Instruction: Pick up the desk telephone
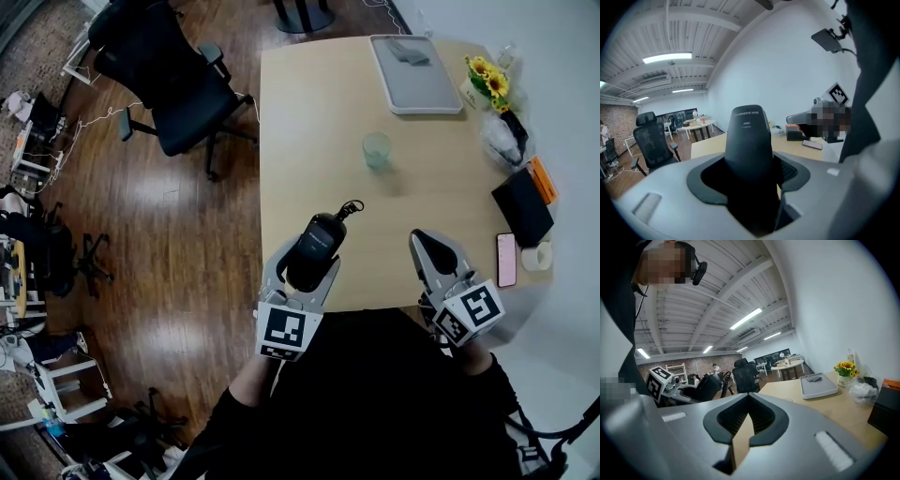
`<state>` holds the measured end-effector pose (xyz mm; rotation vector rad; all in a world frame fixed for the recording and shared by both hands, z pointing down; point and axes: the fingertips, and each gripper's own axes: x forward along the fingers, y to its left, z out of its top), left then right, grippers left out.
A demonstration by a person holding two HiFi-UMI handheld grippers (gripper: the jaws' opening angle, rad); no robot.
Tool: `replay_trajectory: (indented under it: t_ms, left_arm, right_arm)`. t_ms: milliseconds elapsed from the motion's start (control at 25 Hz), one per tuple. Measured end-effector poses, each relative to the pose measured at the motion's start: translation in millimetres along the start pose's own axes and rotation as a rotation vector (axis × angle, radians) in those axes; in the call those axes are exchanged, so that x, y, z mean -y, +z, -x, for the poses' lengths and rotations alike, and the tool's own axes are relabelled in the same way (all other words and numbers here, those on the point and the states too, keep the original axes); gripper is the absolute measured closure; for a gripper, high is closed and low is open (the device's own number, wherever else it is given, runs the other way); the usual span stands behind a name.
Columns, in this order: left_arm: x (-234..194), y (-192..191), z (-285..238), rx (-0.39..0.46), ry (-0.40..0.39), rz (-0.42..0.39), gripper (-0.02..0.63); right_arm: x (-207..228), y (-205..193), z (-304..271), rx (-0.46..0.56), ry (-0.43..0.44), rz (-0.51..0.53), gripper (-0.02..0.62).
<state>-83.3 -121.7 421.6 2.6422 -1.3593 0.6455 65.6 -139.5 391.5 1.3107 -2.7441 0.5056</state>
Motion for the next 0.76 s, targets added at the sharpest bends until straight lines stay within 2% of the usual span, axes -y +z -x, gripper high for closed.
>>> replay_trajectory:
  t_ms: [240,360,600,760]
  left_arm:
    - [0.7,-1.7,3.8,-0.005,0.003,-0.009,0.345]
    - [1.2,-2.5,6.2,-0.033,0.006,-0.031,0.345]
    - [7.1,-2.1,7.2,-0.004,-0.001,-0.015,0.345]
    - [5.9,-7.6,13.6,-0.051,0.005,-0.046,0.345]
  right_arm:
    - [-0.7,-2.2,1.7,0.001,-0.001,-0.003,0.595]
    - [-1.3,-2.7,3.6,0.003,0.0,-0.005,0.594]
    - [-2.6,-4.7,8.2,0.003,0.0,-0.008,0.595]
    - [-7.3,-6.9,11.9,0.003,-0.002,-0.01,0.595]
